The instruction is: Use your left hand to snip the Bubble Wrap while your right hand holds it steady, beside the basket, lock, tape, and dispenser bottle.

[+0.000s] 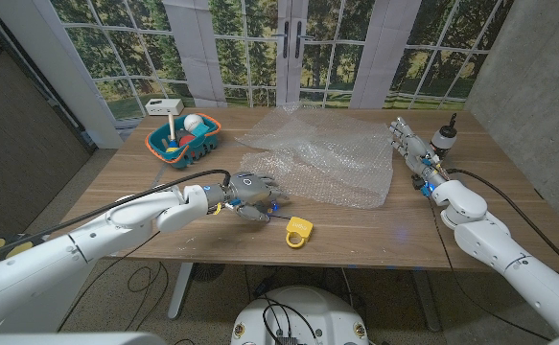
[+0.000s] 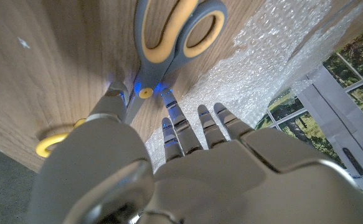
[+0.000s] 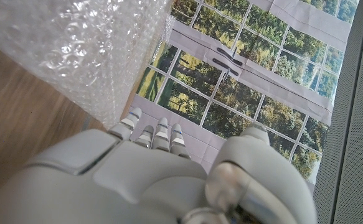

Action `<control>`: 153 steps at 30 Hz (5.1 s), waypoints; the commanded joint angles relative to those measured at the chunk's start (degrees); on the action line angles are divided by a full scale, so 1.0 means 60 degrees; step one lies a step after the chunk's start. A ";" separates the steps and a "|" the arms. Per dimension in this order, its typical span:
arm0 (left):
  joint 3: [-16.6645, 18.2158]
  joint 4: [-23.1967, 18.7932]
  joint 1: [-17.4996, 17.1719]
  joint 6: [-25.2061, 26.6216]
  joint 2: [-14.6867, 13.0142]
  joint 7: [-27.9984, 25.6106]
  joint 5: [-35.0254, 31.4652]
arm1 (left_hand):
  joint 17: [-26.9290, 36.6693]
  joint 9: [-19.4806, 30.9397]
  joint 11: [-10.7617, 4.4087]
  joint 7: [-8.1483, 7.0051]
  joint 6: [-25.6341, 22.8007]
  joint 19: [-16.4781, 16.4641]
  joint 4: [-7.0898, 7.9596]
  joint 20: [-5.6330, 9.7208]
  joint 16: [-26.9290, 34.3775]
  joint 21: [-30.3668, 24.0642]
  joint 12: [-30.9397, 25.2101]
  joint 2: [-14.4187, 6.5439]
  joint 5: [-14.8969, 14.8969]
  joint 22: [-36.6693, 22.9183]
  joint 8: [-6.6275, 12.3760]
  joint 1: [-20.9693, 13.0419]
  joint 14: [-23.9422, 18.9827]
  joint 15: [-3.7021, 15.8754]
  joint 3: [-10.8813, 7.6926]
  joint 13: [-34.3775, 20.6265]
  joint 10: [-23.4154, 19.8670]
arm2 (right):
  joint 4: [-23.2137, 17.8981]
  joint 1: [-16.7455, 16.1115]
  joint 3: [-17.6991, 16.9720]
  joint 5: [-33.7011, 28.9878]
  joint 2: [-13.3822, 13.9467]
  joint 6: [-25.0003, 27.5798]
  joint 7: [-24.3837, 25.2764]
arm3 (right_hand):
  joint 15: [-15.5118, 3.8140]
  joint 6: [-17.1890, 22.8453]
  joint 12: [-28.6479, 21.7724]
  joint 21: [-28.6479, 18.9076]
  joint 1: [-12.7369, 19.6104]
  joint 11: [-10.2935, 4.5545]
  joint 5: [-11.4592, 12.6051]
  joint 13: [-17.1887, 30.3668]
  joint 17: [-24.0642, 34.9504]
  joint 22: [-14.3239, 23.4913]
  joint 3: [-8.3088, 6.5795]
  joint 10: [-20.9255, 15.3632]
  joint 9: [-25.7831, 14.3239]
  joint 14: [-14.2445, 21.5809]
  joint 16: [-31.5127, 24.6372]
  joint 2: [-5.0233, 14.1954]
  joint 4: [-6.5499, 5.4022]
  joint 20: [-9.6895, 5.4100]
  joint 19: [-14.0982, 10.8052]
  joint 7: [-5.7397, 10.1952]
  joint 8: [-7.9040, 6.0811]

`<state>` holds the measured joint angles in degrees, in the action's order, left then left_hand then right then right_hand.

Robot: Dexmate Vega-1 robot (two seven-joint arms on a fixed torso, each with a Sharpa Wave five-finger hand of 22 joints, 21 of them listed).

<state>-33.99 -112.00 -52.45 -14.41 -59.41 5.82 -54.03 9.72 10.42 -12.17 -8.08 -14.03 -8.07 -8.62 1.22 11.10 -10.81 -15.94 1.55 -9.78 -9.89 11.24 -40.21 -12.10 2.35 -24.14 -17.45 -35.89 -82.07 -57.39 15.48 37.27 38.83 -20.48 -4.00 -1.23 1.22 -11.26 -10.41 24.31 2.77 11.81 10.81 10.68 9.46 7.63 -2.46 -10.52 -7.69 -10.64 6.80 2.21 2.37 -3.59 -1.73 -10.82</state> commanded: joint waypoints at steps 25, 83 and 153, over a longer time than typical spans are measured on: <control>-0.0277 0.0313 0.0340 -0.0210 0.0157 0.0387 0.0140 | 0.0069 0.0026 -0.0018 0.0008 -0.0398 -0.0054 -0.0046 0.0025 0.0110 -0.0061 -0.0244 -0.0374 -0.0160 -0.0022 0.0118 -0.0260 -0.0333 0.1420 -0.0015 -0.0273 -0.0601 | 0.0191 0.0184 0.0082 0.0000 -0.0097 0.0081 0.0013 | -0.0034 0.0098 -0.0042 -0.0057 -0.0002 -0.0040 -0.0064 0.0011 -0.0004 0.0040 -0.0055 -0.0110 -0.0021 0.0030 -0.0083 0.0041 0.0004 0.0033 0.0040 -0.0021 -0.0054; 0.0083 0.0160 -0.0102 0.0197 -0.0117 -0.0312 0.0326 | 0.2524 0.0053 -0.0019 -0.0219 -0.0441 -0.0055 -0.0165 -0.0490 0.1101 -0.0201 -0.4760 -0.1238 -0.3688 -0.0083 -0.0040 -0.3109 -0.2348 0.1621 -0.1360 -0.5208 -0.0846 | 0.0308 0.0242 0.0101 0.0177 -0.0288 0.0003 -0.0062 | -0.0036 0.0093 -0.0033 -0.0059 -0.0040 -0.0088 -0.0087 0.0013 0.0004 0.0041 -0.0128 -0.0144 -0.0022 0.0039 -0.0089 0.0065 0.0025 0.0072 0.0045 0.0023 -0.0043; 0.0798 0.0100 -0.0470 0.0603 0.0478 -0.1954 0.1757 | 0.2834 0.0052 0.0065 0.0272 -0.0655 -0.1001 -0.0243 -0.1222 0.1552 -0.0470 -0.5712 -0.0835 -0.4753 -0.0156 -0.0088 -0.3753 -0.5824 0.1863 -0.2009 -0.5518 -0.0926 | 0.0105 0.0038 -0.0131 0.0214 -0.0179 -0.0200 -0.0008 | -0.0033 0.0103 -0.0021 -0.0061 -0.0095 -0.0095 -0.0103 0.0014 0.0002 0.0041 -0.0197 -0.0167 -0.0020 0.0065 -0.0092 0.0055 0.0055 0.0102 0.0036 0.0021 -0.0039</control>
<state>-29.15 -111.58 -54.80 -11.25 -56.85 -4.31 -43.23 26.80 10.55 -5.08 -6.44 -17.10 -13.53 -10.27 -6.21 19.96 -13.36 -43.03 -1.84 -37.95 -10.55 10.60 -60.07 -45.70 4.96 -35.49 -48.91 -33.92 -80.88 -56.58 15.07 38.55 37.51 -21.58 -4.46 -1.54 1.22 -11.25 -10.41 24.08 2.46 11.35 10.78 10.68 9.46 6.52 -3.17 -10.52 -7.37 -10.64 7.03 2.53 2.57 -3.38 -1.73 -10.82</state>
